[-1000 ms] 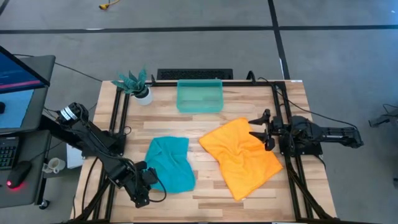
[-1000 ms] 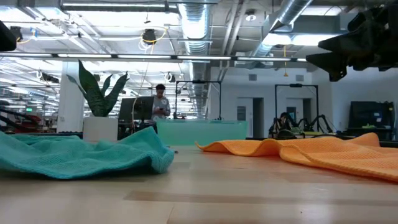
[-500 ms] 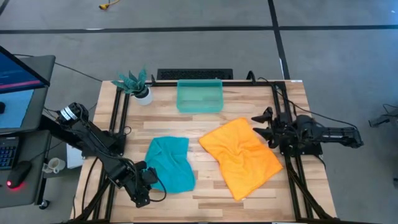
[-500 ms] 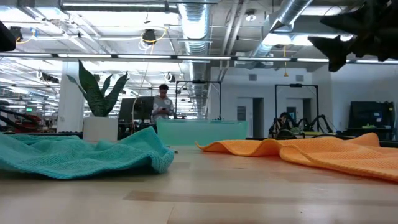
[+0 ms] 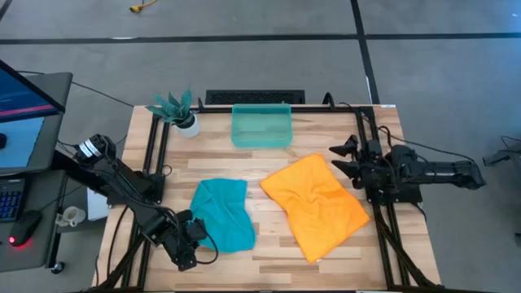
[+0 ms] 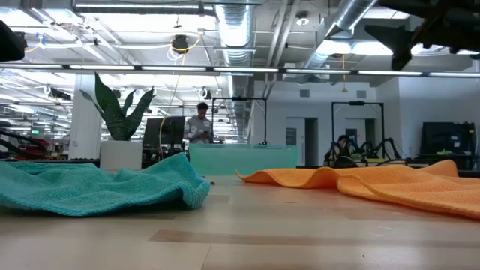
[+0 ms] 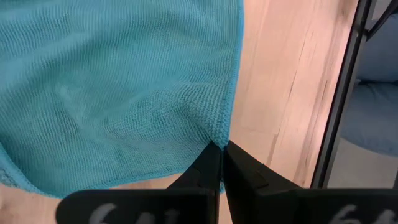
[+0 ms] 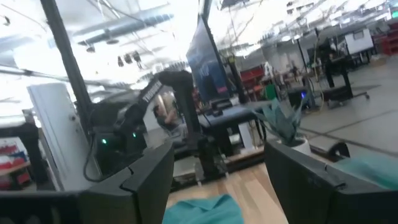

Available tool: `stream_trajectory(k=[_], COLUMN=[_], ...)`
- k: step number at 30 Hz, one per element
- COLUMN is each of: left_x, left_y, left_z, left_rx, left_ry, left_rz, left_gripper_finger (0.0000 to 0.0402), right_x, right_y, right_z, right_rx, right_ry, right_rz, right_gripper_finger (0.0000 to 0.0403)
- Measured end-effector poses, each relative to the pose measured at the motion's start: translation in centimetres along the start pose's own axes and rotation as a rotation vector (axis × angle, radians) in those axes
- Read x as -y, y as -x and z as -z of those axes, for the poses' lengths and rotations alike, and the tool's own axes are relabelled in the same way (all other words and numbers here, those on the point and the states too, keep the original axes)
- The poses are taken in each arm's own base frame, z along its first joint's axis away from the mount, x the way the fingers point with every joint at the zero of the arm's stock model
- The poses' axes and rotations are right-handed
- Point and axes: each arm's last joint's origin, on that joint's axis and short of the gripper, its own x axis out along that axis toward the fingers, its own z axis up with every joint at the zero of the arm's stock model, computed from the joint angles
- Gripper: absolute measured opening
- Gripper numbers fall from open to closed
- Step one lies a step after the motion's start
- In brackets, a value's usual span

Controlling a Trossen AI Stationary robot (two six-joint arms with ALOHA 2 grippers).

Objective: Roll microfiber towels into tight, uniform cylinder then place into a basket
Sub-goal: Fold the blue microfiber cloth

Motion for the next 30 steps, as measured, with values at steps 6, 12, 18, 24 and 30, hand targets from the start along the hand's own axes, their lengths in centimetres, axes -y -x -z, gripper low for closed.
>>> stream_trajectory(k=[6,12,18,24,30], left_x=[0.0,0.0,-0.1,0.0,0.0], left_y=[0.0,0.0,0.0,0.0,0.0], left_z=[0.0,0.0,-0.1,-0.1,-0.1], left_rx=[0.017,0.015,0.037,0.036,0.037], left_ry=[0.000,0.000,0.001,0.007,0.007], left_rz=[-0.009,-0.008,-0.019,-0.017,-0.018], left_gripper_finger=[0.0000,0.0000,0.0000,0.0000,0.0000], right_x=[-0.6,-2.3,-4.1,-6.1,-9.2], right_y=[-2.6,-5.2,-7.2,-9.0,-10.8], right_z=[-0.4,0.8,2.6,4.4,6.2], right_rx=[-0.134,-0.297,-0.426,-0.533,-0.613], right_ry=[0.007,0.076,0.145,0.169,0.221], right_rz=[0.001,-0.084,-0.134,-0.180,-0.243], right_gripper_finger=[0.0272,0.0272,0.0272,0.0272,0.0272])
